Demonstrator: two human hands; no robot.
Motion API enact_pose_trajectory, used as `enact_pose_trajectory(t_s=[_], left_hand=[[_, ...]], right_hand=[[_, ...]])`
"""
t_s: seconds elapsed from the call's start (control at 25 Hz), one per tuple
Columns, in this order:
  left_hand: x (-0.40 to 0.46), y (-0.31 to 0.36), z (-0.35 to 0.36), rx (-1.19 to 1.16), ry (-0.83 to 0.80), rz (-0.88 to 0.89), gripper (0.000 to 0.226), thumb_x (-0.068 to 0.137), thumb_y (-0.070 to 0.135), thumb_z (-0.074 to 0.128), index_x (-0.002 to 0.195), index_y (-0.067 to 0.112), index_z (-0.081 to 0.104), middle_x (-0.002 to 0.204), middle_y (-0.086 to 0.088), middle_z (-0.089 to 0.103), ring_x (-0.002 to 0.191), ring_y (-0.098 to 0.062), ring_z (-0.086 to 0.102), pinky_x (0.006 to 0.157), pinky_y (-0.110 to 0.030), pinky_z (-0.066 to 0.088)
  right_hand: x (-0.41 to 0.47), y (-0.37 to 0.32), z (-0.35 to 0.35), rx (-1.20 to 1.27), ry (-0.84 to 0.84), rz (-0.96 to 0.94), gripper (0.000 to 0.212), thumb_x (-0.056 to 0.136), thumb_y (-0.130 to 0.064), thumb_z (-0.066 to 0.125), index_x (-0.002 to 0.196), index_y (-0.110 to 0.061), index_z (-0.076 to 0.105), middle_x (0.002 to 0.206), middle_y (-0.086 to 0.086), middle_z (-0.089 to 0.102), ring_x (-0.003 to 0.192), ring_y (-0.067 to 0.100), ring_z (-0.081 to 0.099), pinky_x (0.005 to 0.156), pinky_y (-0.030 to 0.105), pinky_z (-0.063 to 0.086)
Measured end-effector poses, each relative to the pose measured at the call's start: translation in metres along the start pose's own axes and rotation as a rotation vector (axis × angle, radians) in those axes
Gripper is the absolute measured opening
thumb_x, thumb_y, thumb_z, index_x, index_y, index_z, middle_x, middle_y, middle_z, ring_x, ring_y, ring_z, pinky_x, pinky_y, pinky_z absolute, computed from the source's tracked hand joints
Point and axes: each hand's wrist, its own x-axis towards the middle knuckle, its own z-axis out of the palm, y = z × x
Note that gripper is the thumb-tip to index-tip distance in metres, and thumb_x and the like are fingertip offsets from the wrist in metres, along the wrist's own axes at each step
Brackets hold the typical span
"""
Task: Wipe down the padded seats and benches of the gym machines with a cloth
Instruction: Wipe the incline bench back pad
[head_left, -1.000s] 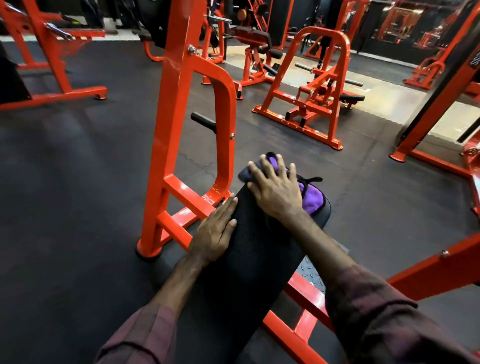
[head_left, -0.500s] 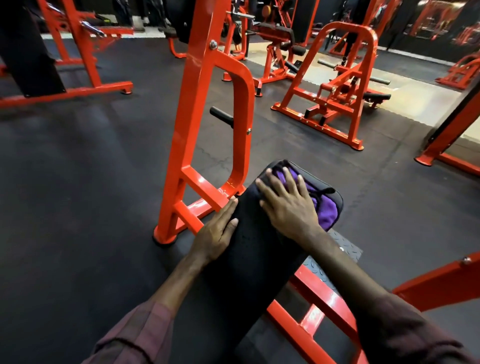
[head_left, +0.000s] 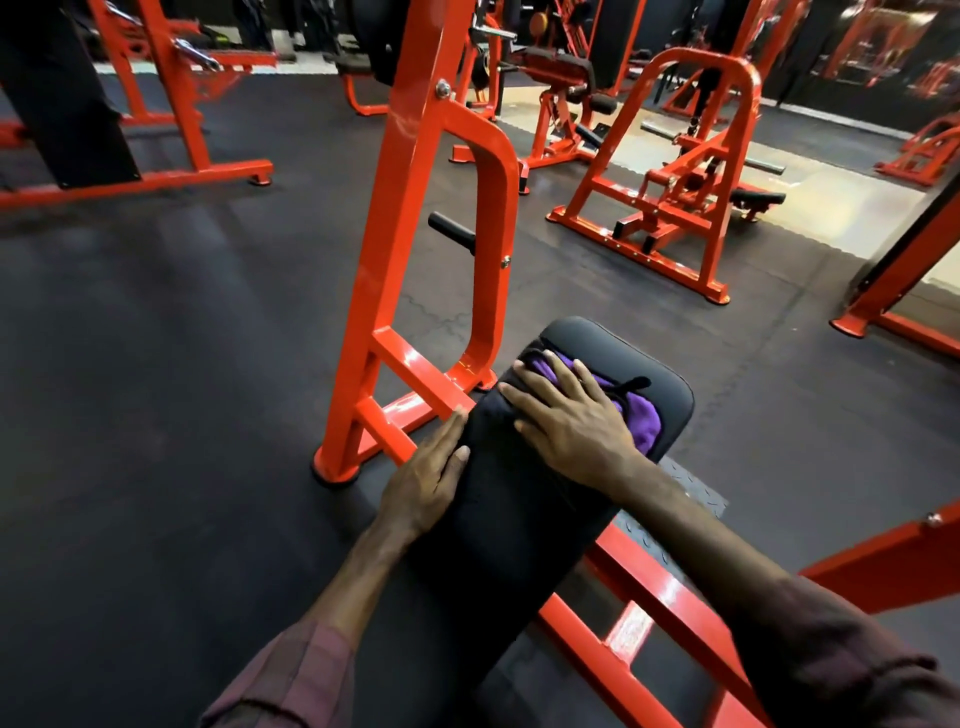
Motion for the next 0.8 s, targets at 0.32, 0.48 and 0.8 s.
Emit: enact_pose_trajectory(t_s=[0.32,0.48,0.8], left_hand=[[-0.007,-0.018,0.005,-0.023,0.043,-0.012,0.059,0.109,0.048,0.039,0.163,0.023,0.038,0.167,0.016,0.033,0.153,0.005,0.028,0.127,-0.025,0.025],[-0.020,-0.021,0.002,-0.002,0.035,-0.056,0.057,0.109,0.053,0.039,0.164,0.036,0.034,0.167,0.022,0.034,0.153,0.006,0.029,0.125,-0.026,0.027],[-0.042,-0.019,-0.002,0.053,0.084,-0.061,0.055,0.112,0.044,0.042,0.163,0.026,0.038,0.166,0.018,0.033,0.153,0.003,0.029,0.125,-0.017,0.019]], right_hand=[[-0.004,-0.040,0.006,0.047,0.033,0.015,0.051,0.108,-0.049,0.044,0.156,-0.031,0.048,0.165,-0.001,0.042,0.159,0.036,0.024,0.125,0.058,0.022],[0.000,-0.015,-0.008,0.000,0.034,0.196,0.054,0.108,-0.047,0.045,0.159,-0.028,0.044,0.168,0.001,0.037,0.159,0.037,0.022,0.127,0.059,0.019],[-0.064,-0.028,-0.012,0.003,0.088,0.014,0.054,0.110,-0.046,0.046,0.161,-0.028,0.042,0.169,0.000,0.035,0.160,0.031,0.022,0.127,0.056,0.023]])
